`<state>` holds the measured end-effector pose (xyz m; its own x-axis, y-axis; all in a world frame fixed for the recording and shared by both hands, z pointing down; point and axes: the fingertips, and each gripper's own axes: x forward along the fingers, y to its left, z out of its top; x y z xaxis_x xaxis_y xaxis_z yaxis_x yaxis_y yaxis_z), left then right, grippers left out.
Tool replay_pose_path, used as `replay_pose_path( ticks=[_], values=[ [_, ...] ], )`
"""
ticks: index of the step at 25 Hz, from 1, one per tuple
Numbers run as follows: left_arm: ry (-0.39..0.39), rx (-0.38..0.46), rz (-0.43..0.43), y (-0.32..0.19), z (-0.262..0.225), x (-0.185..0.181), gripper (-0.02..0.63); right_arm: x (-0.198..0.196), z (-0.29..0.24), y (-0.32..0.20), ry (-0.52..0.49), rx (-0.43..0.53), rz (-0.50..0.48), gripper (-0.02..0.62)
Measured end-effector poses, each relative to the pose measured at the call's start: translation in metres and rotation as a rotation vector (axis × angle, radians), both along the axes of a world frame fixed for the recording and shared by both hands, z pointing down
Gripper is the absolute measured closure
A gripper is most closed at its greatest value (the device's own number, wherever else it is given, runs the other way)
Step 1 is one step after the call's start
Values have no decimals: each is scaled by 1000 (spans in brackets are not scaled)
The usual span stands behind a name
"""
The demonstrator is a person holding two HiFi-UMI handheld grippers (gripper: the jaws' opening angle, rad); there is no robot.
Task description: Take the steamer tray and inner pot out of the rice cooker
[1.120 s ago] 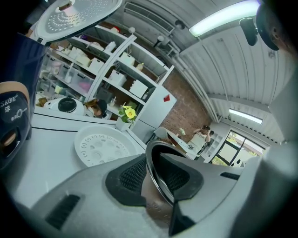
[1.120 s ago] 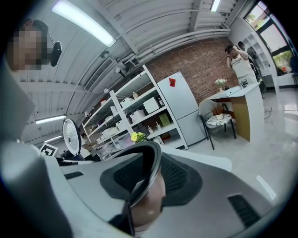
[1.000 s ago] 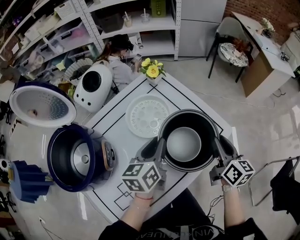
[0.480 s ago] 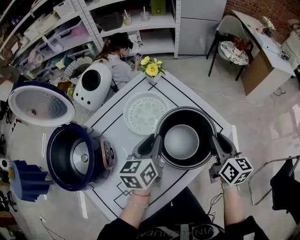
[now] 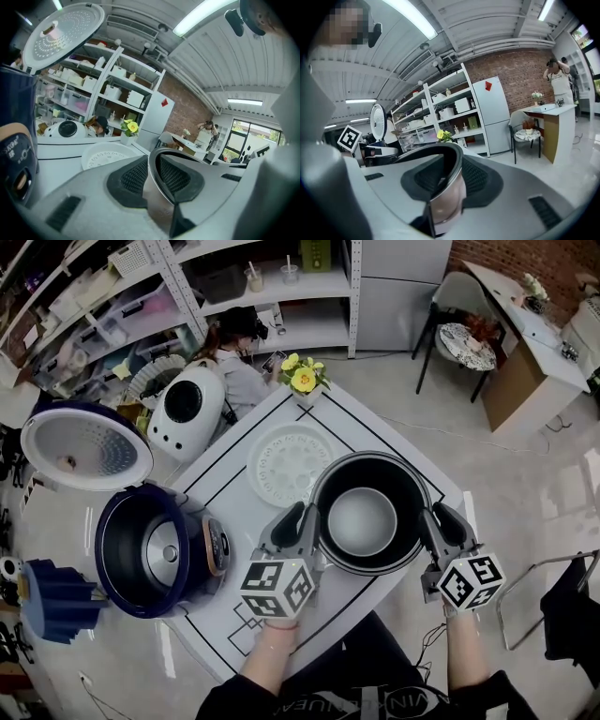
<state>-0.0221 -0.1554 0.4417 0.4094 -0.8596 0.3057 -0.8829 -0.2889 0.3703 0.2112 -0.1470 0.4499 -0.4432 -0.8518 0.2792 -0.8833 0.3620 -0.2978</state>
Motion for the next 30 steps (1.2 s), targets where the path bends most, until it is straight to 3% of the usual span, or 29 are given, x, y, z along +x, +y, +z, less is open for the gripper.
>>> replay_pose_path(
  ticks=[5,16,30],
  values=[
    [-39,71,-24,1,-18,-8,532,-5,-19,2,7,58,-22,492],
    [-135,229,-54,10,-58,-23,581,-15,-46,6,25,140,-55,571],
    [-131,334,-101,24,-112,-44,591,-35,-98,9,13,256,-126,597]
  ],
)
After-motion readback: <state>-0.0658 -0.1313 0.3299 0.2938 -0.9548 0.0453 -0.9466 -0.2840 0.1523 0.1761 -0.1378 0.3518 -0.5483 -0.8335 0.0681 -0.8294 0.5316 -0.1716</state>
